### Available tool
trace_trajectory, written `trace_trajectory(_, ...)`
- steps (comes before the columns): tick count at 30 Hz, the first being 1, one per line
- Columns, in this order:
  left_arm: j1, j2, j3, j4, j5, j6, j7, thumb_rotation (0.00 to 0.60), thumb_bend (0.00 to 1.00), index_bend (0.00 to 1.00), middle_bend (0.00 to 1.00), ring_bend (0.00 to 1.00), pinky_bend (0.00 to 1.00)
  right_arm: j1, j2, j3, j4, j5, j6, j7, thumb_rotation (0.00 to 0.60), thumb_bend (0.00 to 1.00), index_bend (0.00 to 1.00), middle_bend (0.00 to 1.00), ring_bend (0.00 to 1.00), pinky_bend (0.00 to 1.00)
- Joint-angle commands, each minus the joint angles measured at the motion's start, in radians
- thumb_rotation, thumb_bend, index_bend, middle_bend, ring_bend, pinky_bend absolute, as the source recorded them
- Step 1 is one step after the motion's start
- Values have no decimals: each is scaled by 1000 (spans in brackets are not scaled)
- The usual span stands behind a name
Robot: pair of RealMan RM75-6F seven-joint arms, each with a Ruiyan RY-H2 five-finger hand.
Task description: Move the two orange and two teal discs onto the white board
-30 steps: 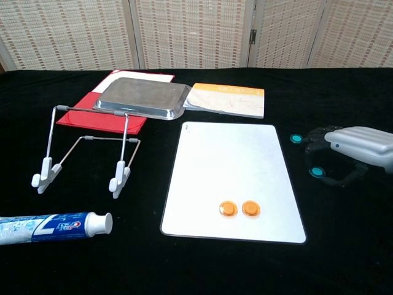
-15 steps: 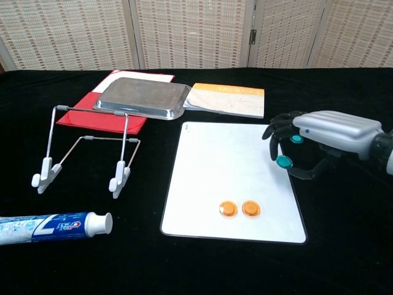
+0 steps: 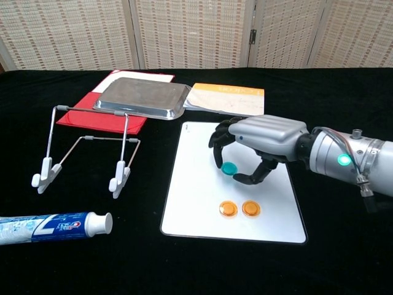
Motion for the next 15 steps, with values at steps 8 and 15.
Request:
trace_trajectory(8,3,-1,1,7,-1,0,-5,600,143,3,0,4,0,20,-21,9,40,43,-18,-15,600,448,517,207,52,0)
trace_trajectory(15,1,-3,-1,10,-5,-4,-7,600,144,3,0,3,0,37,-36,11,60,58,-30,-18,600,448,506,202,53,0)
